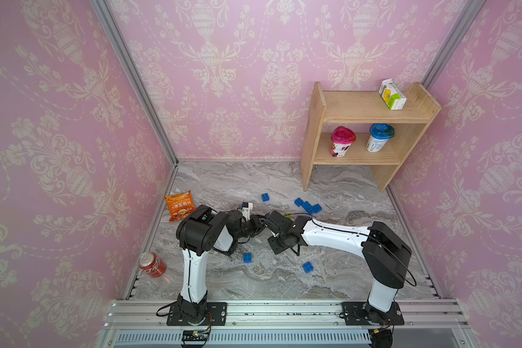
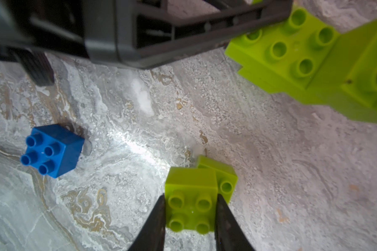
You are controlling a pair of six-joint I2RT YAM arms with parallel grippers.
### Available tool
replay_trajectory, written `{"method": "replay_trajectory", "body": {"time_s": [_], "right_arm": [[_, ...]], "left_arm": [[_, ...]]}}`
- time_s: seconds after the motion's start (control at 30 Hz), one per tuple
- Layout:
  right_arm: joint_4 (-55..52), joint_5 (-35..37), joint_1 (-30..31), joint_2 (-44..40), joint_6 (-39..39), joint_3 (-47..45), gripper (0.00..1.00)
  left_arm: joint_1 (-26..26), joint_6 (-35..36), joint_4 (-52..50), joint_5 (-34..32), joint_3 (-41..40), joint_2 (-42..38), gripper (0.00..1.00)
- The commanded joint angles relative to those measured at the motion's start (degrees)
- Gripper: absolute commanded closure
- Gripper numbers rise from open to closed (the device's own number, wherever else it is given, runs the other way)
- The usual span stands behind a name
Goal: Assemble the letter v with lego
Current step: Assemble the lego brick with the lego brick.
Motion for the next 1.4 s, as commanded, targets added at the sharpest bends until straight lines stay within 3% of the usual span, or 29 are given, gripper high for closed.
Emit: {"method": "replay_trajectory", "body": {"time_s": [0.0, 0.43, 0.6, 0.97, 1.37], "right_arm": [[-4.0, 1.0, 0.8, 2.3, 6.3, 1.5, 1.0], [-7.8, 4.4, 0.5, -4.1, 12.7, -1.7, 1.0], [-7.2, 4.5, 0.9, -7.0, 10.9, -0.6, 1.0], [-6.7, 0.9, -0.5, -1.5, -0.7, 2.5, 1.0], [-7.1, -0.7, -0.6, 0.8, -1.7, 2.6, 1.0]], "left_arm": [[-0.9, 0.9, -8.0, -1.8, -0.8, 1.4, 0.74], [-0.9, 1.1, -8.2, -1.5, -0.7, 0.9, 0.74], [-1.1, 0.9, -8.1, -1.8, -0.7, 0.9, 0.75], [-1.1, 1.0, -8.5, -1.9, -0.7, 0.4, 0.75], [-1.1, 1.3, -9.6, -2.0, -0.3, 0.0, 0.75]]}}
